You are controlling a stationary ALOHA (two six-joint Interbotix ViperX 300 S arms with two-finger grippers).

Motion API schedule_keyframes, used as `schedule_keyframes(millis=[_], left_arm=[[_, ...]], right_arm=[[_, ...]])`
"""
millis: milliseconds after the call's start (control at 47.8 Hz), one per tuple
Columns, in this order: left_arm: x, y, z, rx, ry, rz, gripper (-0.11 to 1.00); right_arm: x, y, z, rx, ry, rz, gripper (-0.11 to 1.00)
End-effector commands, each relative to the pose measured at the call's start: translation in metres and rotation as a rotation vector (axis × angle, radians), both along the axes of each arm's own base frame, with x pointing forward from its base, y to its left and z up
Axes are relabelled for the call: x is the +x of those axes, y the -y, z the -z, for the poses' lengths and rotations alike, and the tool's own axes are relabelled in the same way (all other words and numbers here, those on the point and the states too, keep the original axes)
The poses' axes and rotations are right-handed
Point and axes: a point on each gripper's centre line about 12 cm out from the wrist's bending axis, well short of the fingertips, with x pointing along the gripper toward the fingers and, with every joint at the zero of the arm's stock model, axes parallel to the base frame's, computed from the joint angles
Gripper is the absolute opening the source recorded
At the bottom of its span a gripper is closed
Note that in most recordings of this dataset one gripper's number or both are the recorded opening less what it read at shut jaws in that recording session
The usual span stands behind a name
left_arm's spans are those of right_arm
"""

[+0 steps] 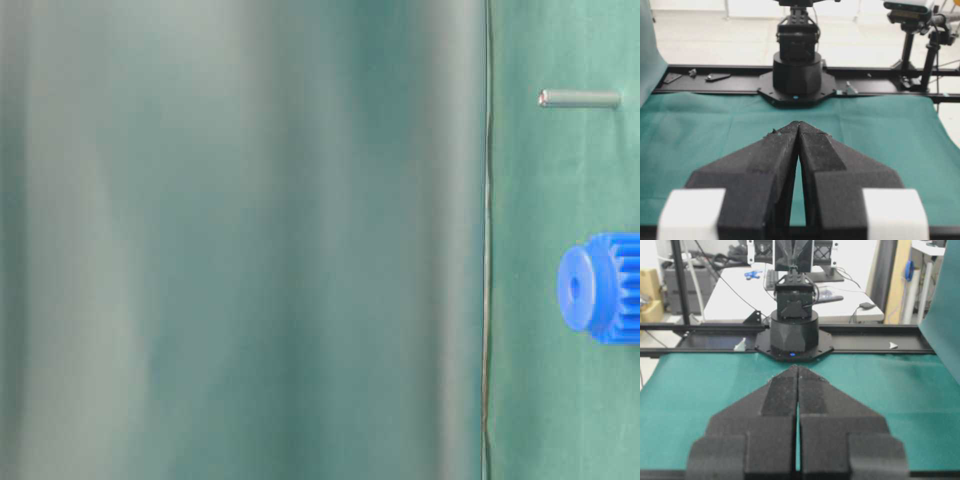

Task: Insert the shaft placed at a random location into the center hole of the small gear at another random location.
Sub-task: 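Move the right gripper open over the upright silver shaft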

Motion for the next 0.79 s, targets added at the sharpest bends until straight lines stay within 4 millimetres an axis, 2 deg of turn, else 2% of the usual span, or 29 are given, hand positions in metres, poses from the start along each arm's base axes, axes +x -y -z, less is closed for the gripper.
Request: schedule_keyframes(millis=[0,293,502,565,628,774], left_arm=[[0.003,0.001,-0.009,0.003,0.006,0.004,0.0],[0.002,0.0,-0.007,0.0,-0.015,0.002,0.0],[0.002,-0.002,-0.006,0.0,-0.02,-0.009,0.0],[0.002,-0.002,-0.005,0.001,-0.021,-0.008,0.0],[0.002,-0.002,-0.005,0.0,-0.023,-0.009,0.0],[0.002,-0.002,-0.005,0.001,-0.023,-0.008,0.0]], right_arm=[[0.004,0.002,0.0,-0.001,-0.014,0.011,0.01],[0.018,0.018,0.023,0.008,-0.127,0.083,0.01],[0.033,0.032,0.052,0.03,-0.241,0.137,0.03],[0.041,0.036,0.063,0.038,-0.282,0.148,0.13],[0.048,0.041,0.073,0.049,-0.312,0.166,0.27],[0.062,0.054,0.096,0.055,-0.365,0.204,0.72]])
